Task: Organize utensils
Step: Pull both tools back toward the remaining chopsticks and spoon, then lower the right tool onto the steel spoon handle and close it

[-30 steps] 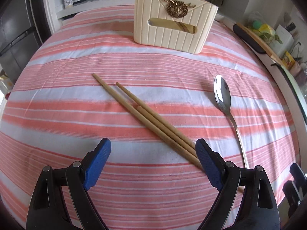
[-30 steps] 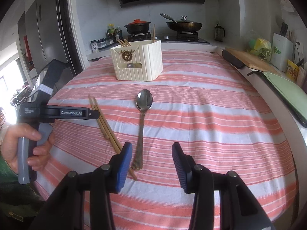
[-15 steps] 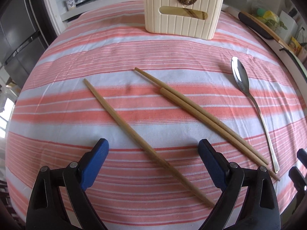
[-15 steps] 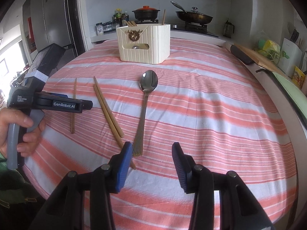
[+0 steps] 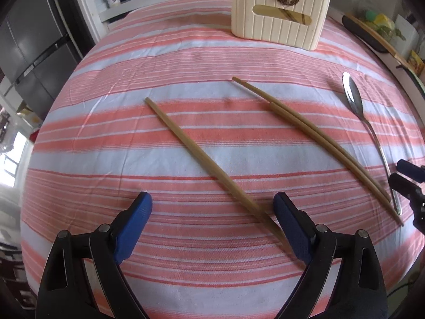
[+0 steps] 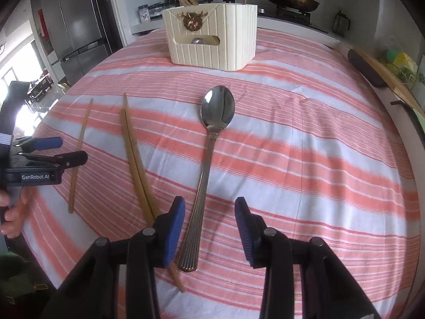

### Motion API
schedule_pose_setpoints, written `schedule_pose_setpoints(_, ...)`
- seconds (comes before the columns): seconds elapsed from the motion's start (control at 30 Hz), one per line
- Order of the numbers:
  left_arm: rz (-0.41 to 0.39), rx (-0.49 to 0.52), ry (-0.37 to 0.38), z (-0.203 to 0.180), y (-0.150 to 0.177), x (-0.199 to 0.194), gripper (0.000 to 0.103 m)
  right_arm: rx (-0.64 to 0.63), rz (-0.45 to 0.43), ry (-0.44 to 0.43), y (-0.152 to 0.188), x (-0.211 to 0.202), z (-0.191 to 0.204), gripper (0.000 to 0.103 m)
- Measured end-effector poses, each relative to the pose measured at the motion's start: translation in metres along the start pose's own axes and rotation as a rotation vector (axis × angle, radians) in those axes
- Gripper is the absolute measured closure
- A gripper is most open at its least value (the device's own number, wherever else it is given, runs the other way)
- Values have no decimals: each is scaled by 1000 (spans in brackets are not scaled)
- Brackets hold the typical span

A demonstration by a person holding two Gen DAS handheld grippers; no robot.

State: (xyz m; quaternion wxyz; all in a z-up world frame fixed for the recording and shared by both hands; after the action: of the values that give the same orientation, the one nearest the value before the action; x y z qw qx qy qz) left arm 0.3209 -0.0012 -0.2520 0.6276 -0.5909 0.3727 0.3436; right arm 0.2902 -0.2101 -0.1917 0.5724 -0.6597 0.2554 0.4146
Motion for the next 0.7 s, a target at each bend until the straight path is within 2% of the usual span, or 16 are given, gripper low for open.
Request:
schedule_pose_setpoints(0.1, 5, 18, -9, 9, 1, -2, 9, -1, 15, 32, 7, -1, 6, 63)
schedule_pose_setpoints(0.23, 16, 20, -6, 24, -1, -3, 10, -22, 23, 14, 18, -8, 31, 60)
schedule_pose_setpoints(0.33, 17, 11, -18, 32, -1, -5, 10, -51, 22, -46, 23, -14, 55, 59)
schedule_pose_setpoints(0.43, 15, 12, -26, 32, 2, -9, 10, -33, 19, -129, 22, -18, 62, 61)
schedule_pose_setpoints(0.6, 9, 38, -73, 19, 13, -10, 10, 36, -14, -78, 13, -26, 40, 61)
schedule_pose_setpoints(0.7, -18, 23, -43, 16, 14, -12, 22, 72, -35, -49, -1, -20, 30, 61)
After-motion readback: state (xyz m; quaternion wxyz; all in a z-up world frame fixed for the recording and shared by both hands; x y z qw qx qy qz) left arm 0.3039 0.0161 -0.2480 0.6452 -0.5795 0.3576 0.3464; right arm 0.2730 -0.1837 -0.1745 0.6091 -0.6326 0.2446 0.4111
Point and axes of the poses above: each gripper's, at about its wrist camera, not at the fingertips, and x roughly the way its jaws point, z to its left, y to its underside, the point moved 2 cm from there along x, roughly the way its jaws point, and after that the axes turned 3 degrees about y, right-handed, at the moved point
